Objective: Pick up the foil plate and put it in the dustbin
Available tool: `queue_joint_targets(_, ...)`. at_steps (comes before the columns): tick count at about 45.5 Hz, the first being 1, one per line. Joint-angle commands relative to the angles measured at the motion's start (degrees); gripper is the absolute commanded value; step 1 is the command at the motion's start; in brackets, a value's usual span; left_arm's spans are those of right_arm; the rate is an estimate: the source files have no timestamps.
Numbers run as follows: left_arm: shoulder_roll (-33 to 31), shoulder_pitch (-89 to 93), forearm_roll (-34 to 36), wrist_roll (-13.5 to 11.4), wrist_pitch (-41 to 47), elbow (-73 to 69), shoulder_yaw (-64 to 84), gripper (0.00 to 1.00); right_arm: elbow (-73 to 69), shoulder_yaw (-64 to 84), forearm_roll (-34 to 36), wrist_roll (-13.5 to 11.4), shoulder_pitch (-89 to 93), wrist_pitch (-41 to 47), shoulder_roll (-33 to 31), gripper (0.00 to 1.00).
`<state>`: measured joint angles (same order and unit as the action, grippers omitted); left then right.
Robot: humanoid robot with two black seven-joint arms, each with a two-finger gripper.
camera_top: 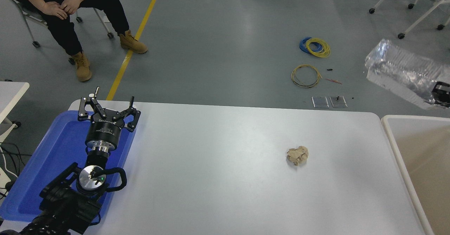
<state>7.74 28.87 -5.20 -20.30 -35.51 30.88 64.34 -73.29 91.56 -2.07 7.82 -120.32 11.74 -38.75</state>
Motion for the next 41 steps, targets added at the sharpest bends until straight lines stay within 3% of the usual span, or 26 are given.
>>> queue_joint_targets(1, 0.00, -0.04, 0.01, 0.00, 0.00, -0.02, 0.00, 1.00, -0.10, 2.57, -1.27, 0.01, -4.57, 3.29, -0.54, 0.00)
queue_joint_targets(23, 0.00, -0.04, 0.01, 0.00, 0.00, 0.06, 0.00, 1.00, 3.24, 3.36, -1.36, -0.17, -0.19, 2.50, -1.85, 0.00)
queue_joint_targets(41, 0.00, -0.04, -0.08, 0.00, 0.00, 0.06, 0.00, 1.00, 27.84, -0.15, 4.00, -0.52, 26.25, 1.97, -6.95, 0.00)
